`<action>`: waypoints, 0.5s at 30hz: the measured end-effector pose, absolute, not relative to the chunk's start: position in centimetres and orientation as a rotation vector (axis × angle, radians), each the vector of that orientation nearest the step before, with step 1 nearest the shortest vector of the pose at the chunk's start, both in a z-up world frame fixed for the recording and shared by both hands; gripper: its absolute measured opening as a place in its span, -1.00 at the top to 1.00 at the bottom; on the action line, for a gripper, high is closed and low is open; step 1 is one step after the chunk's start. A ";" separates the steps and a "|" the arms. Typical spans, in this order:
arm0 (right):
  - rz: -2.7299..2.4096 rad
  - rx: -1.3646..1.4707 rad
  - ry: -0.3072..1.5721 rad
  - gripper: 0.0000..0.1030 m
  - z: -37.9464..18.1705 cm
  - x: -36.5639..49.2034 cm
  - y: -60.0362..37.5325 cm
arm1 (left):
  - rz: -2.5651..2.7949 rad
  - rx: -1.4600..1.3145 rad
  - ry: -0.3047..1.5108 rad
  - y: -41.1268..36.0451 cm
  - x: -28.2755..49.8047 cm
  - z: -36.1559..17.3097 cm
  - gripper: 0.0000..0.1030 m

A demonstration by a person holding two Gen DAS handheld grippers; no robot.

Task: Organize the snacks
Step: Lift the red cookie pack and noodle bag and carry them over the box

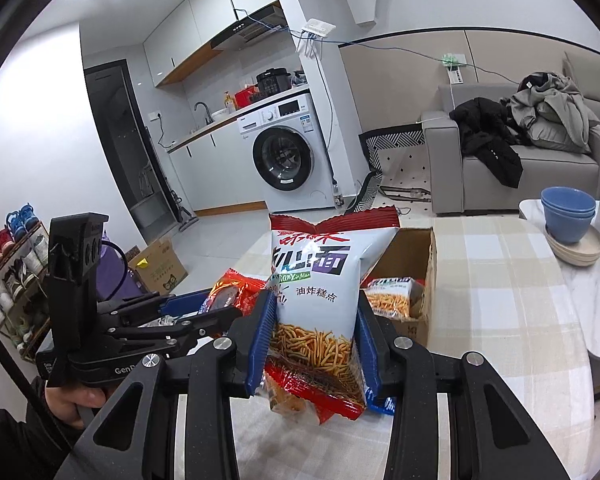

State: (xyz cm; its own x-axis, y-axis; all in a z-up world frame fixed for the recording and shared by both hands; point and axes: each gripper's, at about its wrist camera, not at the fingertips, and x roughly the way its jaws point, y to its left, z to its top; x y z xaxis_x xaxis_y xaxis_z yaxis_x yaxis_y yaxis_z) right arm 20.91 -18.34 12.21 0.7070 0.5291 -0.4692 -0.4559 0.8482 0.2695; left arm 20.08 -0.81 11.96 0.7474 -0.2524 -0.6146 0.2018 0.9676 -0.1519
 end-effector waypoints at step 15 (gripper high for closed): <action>0.520 0.136 0.561 0.25 12.7 23.1 -18.6 | -0.228 -0.082 0.680 -0.8 23.5 12.0 0.15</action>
